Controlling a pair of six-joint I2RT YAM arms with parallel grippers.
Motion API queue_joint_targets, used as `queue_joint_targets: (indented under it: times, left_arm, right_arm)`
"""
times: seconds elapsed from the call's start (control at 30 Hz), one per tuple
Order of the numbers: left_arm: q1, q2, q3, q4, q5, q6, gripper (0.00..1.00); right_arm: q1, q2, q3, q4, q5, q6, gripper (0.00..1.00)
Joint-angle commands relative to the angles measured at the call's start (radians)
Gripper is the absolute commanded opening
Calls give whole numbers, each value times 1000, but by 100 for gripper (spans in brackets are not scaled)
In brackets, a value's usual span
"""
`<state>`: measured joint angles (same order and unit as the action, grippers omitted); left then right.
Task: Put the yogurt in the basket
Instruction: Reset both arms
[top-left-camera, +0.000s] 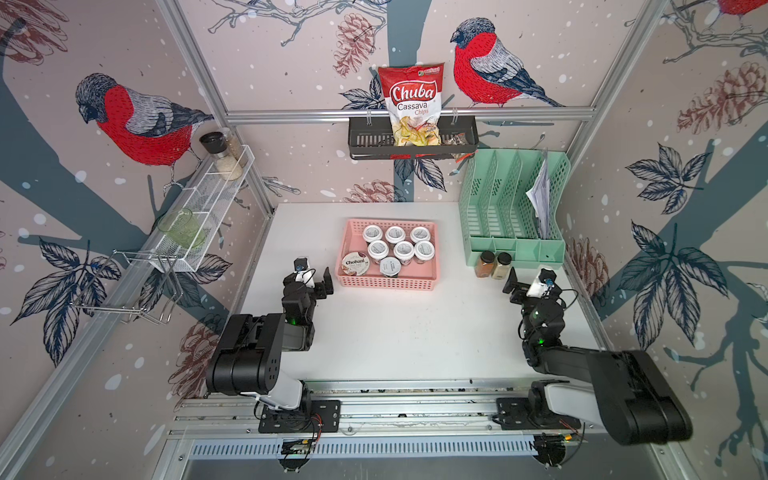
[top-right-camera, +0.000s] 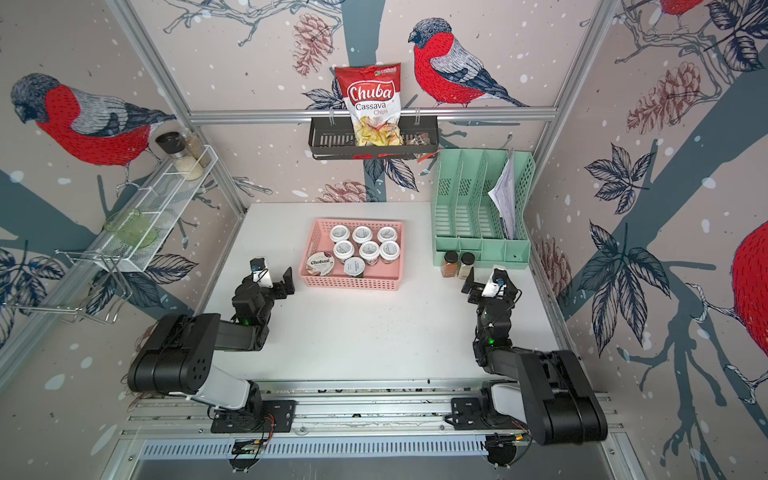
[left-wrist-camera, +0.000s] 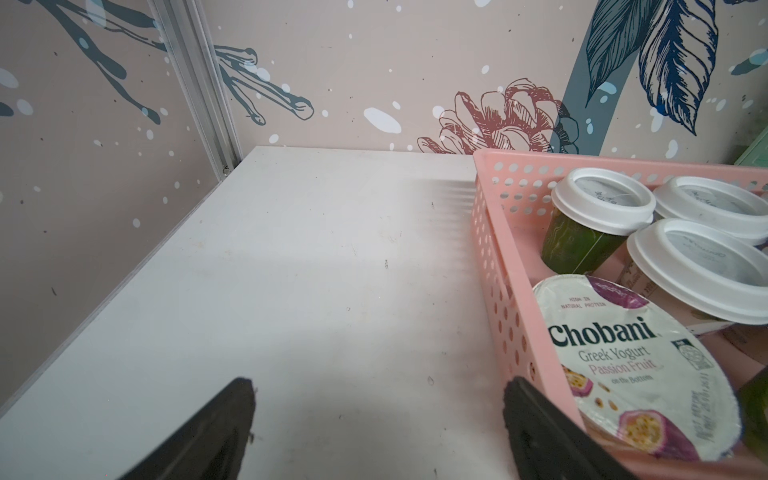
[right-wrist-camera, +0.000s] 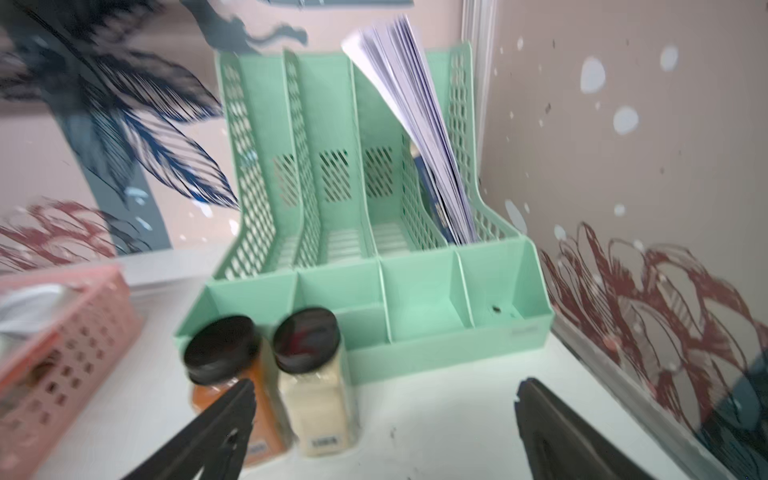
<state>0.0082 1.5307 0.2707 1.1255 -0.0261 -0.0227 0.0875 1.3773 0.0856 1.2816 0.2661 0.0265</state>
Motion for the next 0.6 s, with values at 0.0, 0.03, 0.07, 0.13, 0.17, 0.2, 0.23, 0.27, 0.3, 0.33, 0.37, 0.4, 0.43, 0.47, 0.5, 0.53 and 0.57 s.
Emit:
queue_joint_targets:
  times: [0.0, 0.03, 0.07, 0.13, 0.17, 0.2, 0.23, 0.27, 0.3, 0.33, 0.37, 0.4, 0.43, 0.47, 0.5, 0.53, 0.57]
  left_arm:
    - [2, -4, -1, 50, 8, 1, 96]
    - [1, -4, 1, 49, 7, 1, 96]
    - [2, -4, 1, 49, 8, 0, 96]
    - [2, -3, 1, 49, 9, 0, 96]
    - [2, -3, 1, 48, 9, 0, 96]
    - [1, -3, 1, 48, 8, 1, 96]
    - [2, -1, 2, 48, 7, 0, 96]
    - [2, -1, 4, 44, 8, 0, 96]
    - [2, -2, 2, 46, 7, 0, 96]
    - [3, -2, 2, 48, 8, 1, 96]
    - [2, 0, 4, 44, 7, 0, 96]
    - [2, 0, 4, 43, 7, 0, 96]
    - [2, 0, 5, 43, 8, 1, 96]
    - [3, 0, 7, 42, 8, 0, 96]
    - [2, 1, 6, 42, 5, 1, 96]
    - [3, 2, 7, 41, 6, 2, 96]
    - [3, 3, 9, 38, 5, 0, 96]
  right_arm:
    - [-42, 196, -25, 380, -28, 30, 100]
    - [-44, 178, -18, 327, -33, 38, 100]
    - [-59, 111, 35, 112, -67, 56, 100]
    - [-109, 152, 128, 5, -184, 70, 100]
    - [-98, 153, 109, 43, -177, 57, 100]
    - [-98, 141, 112, 15, -169, 61, 100]
    - [-97, 130, 128, -32, -173, 61, 100]
    - [-89, 122, 142, -73, -164, 51, 100]
    - [-75, 129, 138, -50, -139, 41, 100]
    - [-69, 135, 136, -38, -127, 37, 100]
    - [-72, 132, 138, -46, -129, 39, 100]
    - [-71, 126, 143, -64, -129, 41, 100]
    - [-73, 129, 142, -60, -135, 43, 100]
    - [-74, 132, 139, -49, -135, 41, 100]
    - [-74, 131, 141, -56, -133, 40, 100]
    - [-73, 128, 143, -63, -134, 42, 100]
    - [-73, 130, 143, -61, -134, 41, 100]
